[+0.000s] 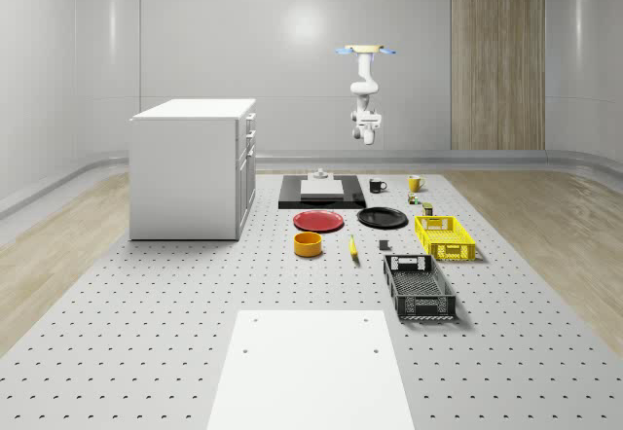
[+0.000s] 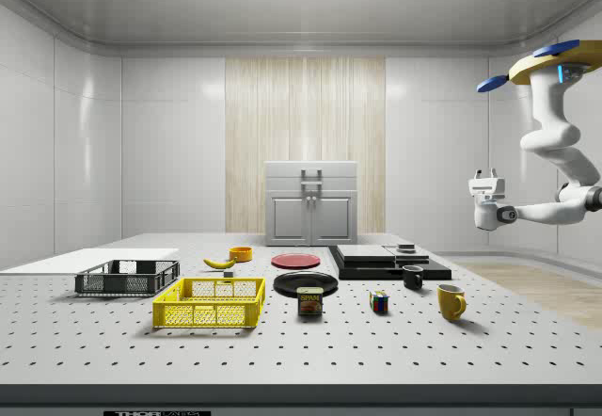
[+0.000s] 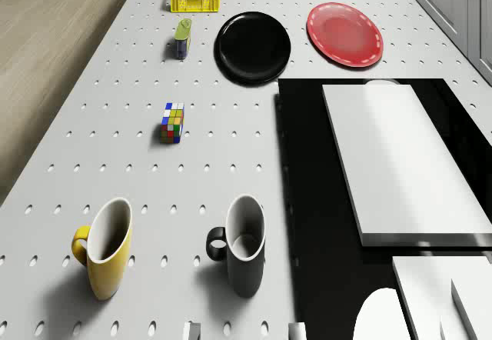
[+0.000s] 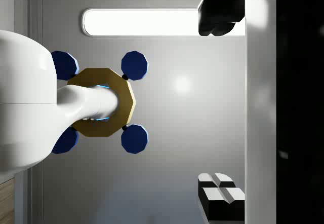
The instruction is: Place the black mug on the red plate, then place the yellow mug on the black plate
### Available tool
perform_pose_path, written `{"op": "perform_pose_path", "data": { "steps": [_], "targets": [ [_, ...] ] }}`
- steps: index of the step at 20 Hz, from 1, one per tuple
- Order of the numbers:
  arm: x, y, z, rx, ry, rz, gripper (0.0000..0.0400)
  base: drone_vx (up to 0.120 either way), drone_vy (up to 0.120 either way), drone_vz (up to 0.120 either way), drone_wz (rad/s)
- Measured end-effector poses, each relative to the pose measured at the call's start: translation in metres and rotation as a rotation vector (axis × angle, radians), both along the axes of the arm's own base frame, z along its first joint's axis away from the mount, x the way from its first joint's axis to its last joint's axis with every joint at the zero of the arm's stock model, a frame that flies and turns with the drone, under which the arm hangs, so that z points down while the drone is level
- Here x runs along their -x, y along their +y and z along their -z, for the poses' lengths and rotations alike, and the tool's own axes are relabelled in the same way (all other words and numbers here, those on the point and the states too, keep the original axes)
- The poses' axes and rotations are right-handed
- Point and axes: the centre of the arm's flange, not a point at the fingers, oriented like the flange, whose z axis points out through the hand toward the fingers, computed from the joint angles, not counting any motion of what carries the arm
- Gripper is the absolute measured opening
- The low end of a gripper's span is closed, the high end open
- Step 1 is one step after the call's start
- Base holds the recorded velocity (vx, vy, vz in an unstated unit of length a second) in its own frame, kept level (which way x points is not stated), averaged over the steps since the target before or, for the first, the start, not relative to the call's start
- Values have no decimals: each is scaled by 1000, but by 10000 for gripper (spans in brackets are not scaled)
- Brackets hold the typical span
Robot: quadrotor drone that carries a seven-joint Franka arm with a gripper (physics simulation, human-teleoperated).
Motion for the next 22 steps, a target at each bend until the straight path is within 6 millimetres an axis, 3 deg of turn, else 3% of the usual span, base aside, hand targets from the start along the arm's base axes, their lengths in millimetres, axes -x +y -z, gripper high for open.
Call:
{"op": "perform_pose_path", "data": {
  "steps": [11, 22],
  "targets": [
    [2, 0, -71, 0, -9, 0, 400, 11, 0, 0, 0],
    [0, 0, -91, 0, -17, 0, 400, 120, 0, 0, 0]
  ]
}}
